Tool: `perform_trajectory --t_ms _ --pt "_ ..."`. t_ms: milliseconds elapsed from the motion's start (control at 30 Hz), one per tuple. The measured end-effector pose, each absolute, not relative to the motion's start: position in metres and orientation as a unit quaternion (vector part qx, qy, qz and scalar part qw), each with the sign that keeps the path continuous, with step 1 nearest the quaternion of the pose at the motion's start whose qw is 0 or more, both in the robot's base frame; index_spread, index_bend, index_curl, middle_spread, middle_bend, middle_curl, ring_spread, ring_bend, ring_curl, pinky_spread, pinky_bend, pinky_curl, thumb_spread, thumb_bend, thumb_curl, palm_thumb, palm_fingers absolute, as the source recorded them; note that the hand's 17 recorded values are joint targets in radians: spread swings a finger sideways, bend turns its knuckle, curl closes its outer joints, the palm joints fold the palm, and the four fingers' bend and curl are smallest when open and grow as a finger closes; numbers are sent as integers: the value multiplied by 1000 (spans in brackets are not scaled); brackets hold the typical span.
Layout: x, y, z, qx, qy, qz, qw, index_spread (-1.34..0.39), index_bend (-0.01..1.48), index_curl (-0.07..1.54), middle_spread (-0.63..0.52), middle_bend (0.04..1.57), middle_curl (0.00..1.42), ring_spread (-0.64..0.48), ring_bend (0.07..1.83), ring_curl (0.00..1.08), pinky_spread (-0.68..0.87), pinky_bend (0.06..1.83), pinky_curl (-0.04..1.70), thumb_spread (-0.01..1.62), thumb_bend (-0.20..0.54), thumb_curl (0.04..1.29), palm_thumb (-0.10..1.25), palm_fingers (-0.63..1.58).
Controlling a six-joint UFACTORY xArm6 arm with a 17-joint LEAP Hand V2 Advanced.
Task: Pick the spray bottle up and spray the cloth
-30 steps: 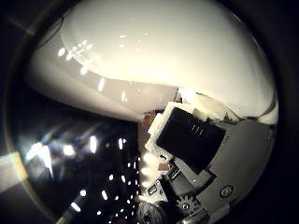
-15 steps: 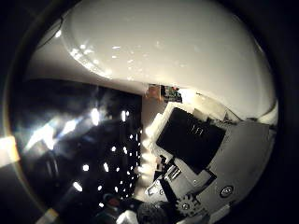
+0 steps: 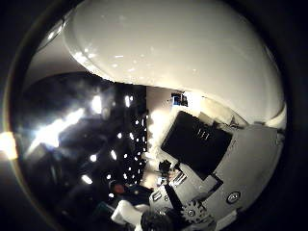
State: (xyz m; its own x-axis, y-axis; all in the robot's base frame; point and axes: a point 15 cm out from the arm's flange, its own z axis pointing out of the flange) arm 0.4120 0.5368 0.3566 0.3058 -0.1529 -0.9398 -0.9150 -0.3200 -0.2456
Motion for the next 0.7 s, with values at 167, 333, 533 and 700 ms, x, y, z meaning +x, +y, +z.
perform_trajectory --t_ms 167,333,533,700 --pt "405 530 325 -729 370 402 413 -276 1145 666 -186 1310 723 -207 1429 619 -326 1307 602 899 -12 943 964 1210" --pt "422 525 316 -745 372 347 431 -276 1145 666 -186 1310 723 -207 1429 619 -327 1307 604 908 -13 943 962 1209" --pt "418 533 303 -751 371 341 426 -274 1148 666 -186 1310 723 -207 1428 619 -327 1305 605 922 -13 939 954 1210" --pt "422 536 295 -754 375 329 429 -276 1144 666 -186 1312 723 -206 1427 619 -328 1303 604 917 -18 933 929 1207"
